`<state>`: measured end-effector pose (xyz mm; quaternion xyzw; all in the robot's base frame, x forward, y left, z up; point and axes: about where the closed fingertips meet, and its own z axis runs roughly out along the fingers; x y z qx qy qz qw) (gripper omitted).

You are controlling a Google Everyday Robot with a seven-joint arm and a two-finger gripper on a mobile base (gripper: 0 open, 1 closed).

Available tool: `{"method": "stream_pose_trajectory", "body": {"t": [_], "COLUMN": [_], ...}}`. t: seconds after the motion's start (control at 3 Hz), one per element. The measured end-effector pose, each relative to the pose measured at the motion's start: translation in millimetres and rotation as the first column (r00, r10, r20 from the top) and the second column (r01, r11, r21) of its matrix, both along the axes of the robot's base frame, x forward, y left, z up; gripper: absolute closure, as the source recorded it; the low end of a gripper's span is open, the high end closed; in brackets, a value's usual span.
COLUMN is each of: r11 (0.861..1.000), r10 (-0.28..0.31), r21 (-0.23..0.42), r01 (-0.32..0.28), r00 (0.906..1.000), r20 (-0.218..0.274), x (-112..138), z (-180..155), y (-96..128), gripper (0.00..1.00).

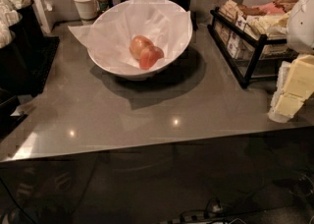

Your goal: Pick apple from white bowl

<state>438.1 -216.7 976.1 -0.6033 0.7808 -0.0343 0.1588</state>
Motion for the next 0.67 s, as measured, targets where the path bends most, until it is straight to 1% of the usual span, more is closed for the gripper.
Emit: {"method": "stream_pose_trajectory", "body": {"t": [0.33, 0.67], "r11": [1.0, 0.998], "r10": [0.0, 0.032], "r21": [0.0, 0.047], "r01": [0.0, -0.034], "r00": [1.0, 0.9987], "r20": [0.0, 0.039], "x": [0.2, 20.6], "z": [0.1, 12.6], "y": [0.2, 17.2], "gripper": [0.0, 0.0]}}
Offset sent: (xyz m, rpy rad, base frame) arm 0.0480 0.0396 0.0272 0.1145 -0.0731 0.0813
